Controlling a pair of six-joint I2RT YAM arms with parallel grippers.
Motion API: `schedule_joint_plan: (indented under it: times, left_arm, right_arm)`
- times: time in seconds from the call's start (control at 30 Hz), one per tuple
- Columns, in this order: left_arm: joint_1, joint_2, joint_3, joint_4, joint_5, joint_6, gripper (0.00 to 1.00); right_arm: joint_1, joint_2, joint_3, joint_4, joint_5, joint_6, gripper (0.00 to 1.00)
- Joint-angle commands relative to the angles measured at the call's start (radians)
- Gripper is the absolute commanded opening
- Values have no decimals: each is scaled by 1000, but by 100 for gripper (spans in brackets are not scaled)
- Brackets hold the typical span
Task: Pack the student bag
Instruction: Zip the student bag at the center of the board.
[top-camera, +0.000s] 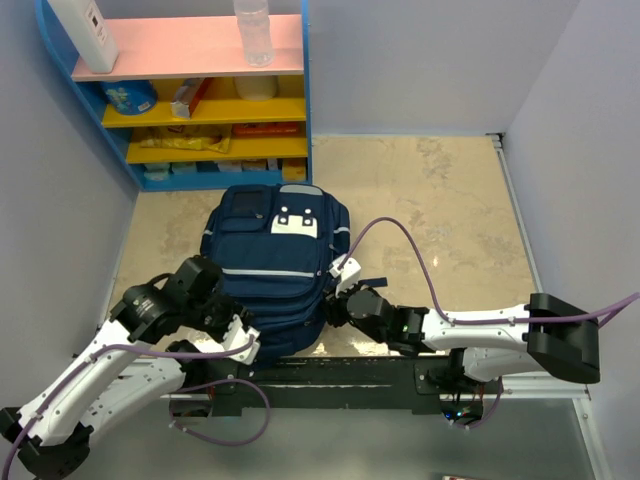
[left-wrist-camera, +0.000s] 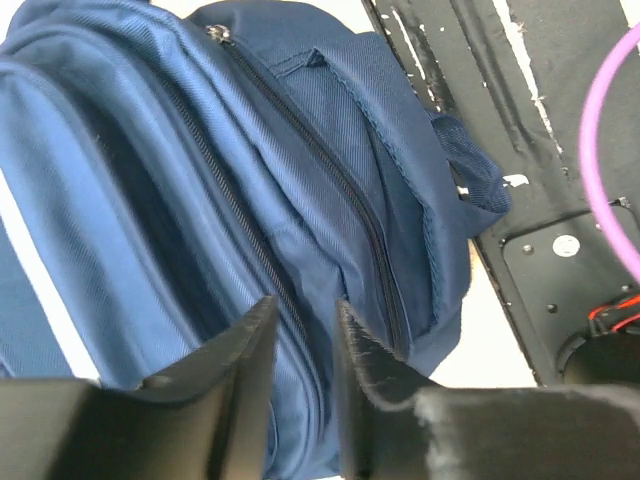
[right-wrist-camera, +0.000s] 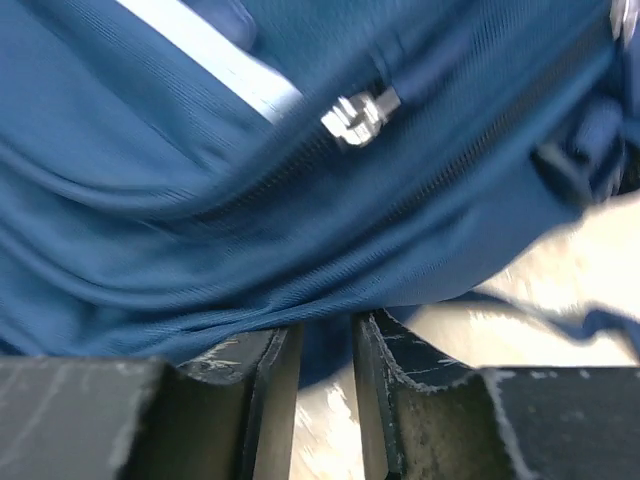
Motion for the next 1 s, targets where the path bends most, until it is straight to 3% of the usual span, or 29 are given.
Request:
schedule_joint_plan:
  times: [0.0, 0.23, 0.37, 0.43, 0.7, 0.97]
  left_arm:
    - [3, 53, 20, 109, 47, 1, 51]
    - [-8, 298, 197, 137, 283, -68, 57]
    - [-101, 394, 177, 196, 276, -133, 55]
    - [-121, 397, 127, 244, 268, -154, 49]
    - [-112, 365, 19, 325, 228, -225, 47]
    - [-105, 342, 1, 370, 245, -282, 50]
  right_arm:
    - [-6, -9, 25, 302, 48, -39, 29]
    - [-3, -9, -1, 315, -99, -33, 32]
    - [5, -60, -45, 307, -193, -53, 38]
    - [6, -86, -82, 304, -231, -65, 40]
    - [17, -89, -134, 381, -313, -125, 46]
    - [20, -110, -36, 378, -261, -159, 36]
